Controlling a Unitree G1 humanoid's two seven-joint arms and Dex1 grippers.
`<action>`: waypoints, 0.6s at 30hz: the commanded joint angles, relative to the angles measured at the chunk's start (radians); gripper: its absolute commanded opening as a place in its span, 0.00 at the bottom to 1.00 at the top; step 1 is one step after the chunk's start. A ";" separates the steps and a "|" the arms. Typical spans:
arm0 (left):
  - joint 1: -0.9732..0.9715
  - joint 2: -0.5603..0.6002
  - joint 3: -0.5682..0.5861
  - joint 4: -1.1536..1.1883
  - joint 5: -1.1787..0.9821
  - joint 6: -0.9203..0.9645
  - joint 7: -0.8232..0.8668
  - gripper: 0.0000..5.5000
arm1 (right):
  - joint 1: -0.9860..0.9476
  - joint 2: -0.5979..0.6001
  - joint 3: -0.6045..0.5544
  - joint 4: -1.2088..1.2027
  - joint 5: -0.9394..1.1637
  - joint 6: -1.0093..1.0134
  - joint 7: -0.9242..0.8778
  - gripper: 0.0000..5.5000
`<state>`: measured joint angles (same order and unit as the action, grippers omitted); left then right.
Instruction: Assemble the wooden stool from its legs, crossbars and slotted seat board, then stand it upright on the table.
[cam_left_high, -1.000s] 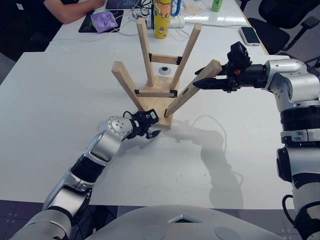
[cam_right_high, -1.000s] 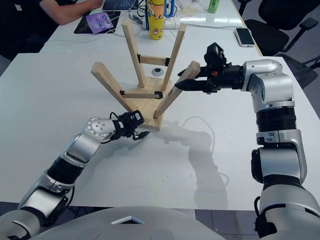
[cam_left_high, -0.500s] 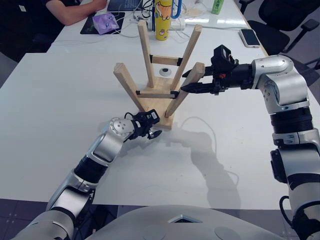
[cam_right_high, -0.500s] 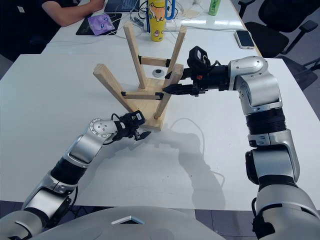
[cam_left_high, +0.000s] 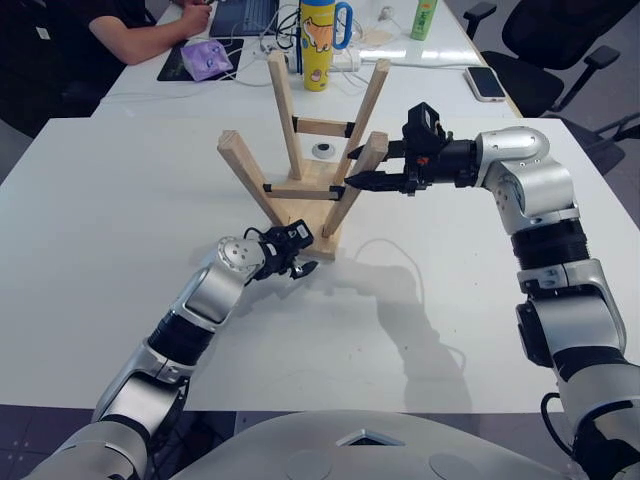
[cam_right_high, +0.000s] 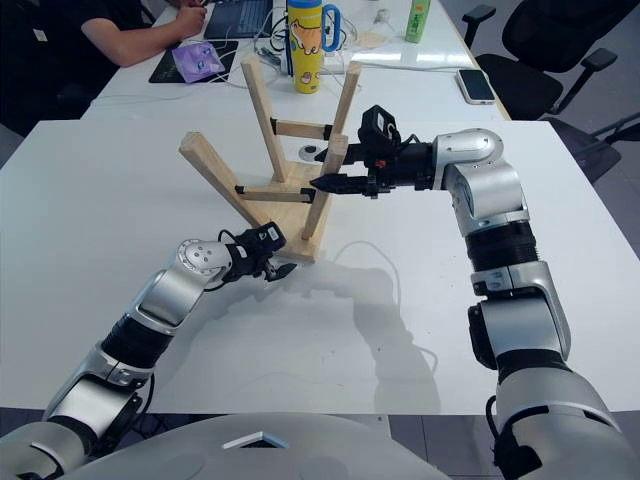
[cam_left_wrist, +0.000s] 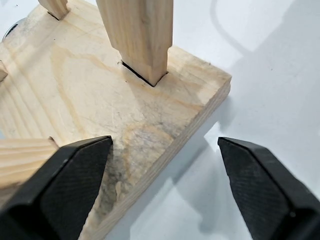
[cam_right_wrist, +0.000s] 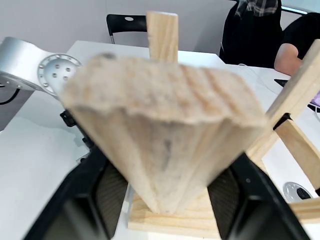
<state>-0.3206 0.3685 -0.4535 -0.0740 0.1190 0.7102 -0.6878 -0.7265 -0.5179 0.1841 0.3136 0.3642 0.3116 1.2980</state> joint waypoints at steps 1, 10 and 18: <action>0.108 -0.024 -0.058 0.034 -0.082 0.069 -0.079 0.71 | 0.138 0.039 0.079 -0.042 -0.034 0.022 -0.003 0.37; 0.114 -0.024 -0.045 0.026 -0.110 0.076 -0.087 0.71 | 0.072 0.151 0.058 0.129 -0.087 -0.058 -0.162 0.37; 0.122 -0.063 0.085 -0.063 -0.185 -0.060 -0.052 0.62 | 0.092 0.090 0.099 0.097 -0.112 -0.021 -0.134 0.37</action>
<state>-0.2440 0.3323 -0.3637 -0.1067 -0.0148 0.6721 -0.7073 -0.7002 -0.4278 0.1852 0.3615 0.3826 0.2315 1.1952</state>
